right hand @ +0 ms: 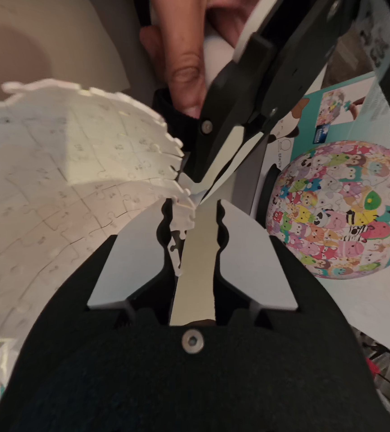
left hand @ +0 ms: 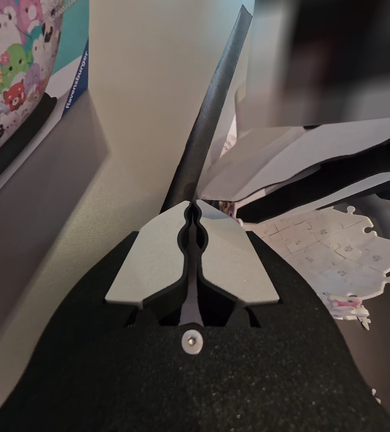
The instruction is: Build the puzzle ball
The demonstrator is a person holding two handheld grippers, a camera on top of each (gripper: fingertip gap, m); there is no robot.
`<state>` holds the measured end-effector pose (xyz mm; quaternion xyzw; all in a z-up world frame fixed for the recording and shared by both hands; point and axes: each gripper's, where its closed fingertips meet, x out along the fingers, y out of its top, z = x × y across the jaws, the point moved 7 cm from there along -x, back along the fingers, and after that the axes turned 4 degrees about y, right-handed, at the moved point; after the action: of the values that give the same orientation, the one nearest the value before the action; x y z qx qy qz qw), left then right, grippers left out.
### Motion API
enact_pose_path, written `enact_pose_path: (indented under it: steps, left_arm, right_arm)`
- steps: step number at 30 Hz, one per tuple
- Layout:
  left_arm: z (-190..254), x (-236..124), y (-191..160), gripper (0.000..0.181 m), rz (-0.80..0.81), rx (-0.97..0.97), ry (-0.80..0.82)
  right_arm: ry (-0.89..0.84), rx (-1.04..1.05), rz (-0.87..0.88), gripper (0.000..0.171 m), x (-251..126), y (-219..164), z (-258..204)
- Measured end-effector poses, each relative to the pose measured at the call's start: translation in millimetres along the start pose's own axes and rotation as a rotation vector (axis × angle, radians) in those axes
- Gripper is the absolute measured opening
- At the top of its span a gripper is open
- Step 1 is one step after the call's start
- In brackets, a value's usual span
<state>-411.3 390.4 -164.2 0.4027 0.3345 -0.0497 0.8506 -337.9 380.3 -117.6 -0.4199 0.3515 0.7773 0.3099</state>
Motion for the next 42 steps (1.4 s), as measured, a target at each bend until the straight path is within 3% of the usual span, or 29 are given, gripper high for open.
enact_pose_path:
  steps: [29, 42]
  left_arm:
    - [-0.4, 1.8, 1.2, 0.000, -0.004, -0.020, -0.032]
    - [1.9, 4.0, 1.5, 0.000, -0.016, -0.008, -0.051]
  right_arm:
    - [-0.018, 0.026, 0.020, 0.033, -7.2, -3.5, 1.9]
    - [-0.062, -0.016, 0.014, 0.042, -8.2, -4.6, 1.2]
